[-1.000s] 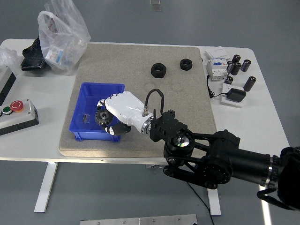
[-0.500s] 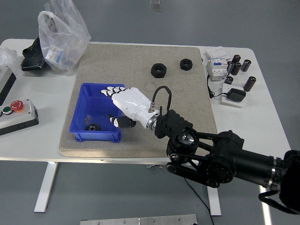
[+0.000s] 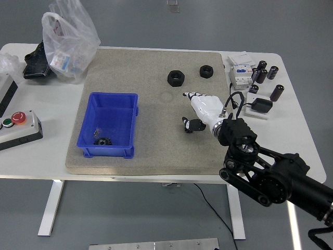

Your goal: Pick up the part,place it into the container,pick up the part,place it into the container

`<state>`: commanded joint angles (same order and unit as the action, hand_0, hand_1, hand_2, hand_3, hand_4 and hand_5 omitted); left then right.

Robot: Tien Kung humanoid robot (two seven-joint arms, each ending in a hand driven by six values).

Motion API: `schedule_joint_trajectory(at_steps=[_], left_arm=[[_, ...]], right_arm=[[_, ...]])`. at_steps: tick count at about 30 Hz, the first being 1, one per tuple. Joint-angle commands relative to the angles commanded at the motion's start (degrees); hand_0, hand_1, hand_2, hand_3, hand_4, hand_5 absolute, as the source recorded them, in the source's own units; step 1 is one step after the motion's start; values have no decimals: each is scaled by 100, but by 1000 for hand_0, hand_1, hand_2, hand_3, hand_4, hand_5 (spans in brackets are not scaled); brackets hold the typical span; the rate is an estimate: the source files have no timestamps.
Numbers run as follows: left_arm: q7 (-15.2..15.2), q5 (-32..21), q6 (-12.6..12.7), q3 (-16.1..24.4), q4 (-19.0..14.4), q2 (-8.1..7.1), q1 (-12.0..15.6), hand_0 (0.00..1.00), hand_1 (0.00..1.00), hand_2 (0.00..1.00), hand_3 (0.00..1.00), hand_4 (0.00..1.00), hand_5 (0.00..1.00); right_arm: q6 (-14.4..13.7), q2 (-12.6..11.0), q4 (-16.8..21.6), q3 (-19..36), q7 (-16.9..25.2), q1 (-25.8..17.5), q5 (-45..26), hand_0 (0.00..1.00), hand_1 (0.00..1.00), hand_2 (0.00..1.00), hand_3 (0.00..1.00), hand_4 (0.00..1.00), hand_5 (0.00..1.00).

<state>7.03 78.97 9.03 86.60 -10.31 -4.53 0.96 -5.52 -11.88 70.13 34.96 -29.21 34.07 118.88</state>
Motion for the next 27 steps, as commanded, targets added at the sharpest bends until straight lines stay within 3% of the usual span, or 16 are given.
schedule_joint_trajectory(at_steps=[1,12,13,18,19,24,25,27], left_arm=[[2,5,0,3,0,3,2,656,594,589,666,646,231],[-2,0,-3,-15,0,1,-13,656,594,589,666,645,232],[0,1,-4,-14,0,3,-12,656,594,589,666,645,232],[6,11,-5,-8,0,5,-15,656,594,589,666,645,232],[8,16,-6,-4,0,4,-17,656,594,589,666,645,231],[15,33,-14,6,0,3,-19,656,594,589,666,645,231],[15,34,-15,6,0,3,-19,656,595,589,666,645,231],[14,34,-16,4,0,3,-19,656,595,589,666,645,231]], right_arm=[[32,-22,43,7,-16,-46,18,400,789,897,919,854,563],[68,-12,-2,-232,-3,-137,-194,391,773,861,913,861,578],[41,-1,-34,-255,12,-126,-200,361,714,703,827,732,470],[-66,48,-255,-312,81,-85,-144,361,714,703,827,732,470],[-77,53,-300,-315,91,-80,-123,316,605,492,619,339,254],[-51,41,-472,-316,160,-71,-55,316,605,492,619,339,254],[-53,40,-486,-320,176,-71,-50,300,513,398,517,14,108],[-80,41,-507,-329,217,-74,-48,300,513,398,517,14,108]])
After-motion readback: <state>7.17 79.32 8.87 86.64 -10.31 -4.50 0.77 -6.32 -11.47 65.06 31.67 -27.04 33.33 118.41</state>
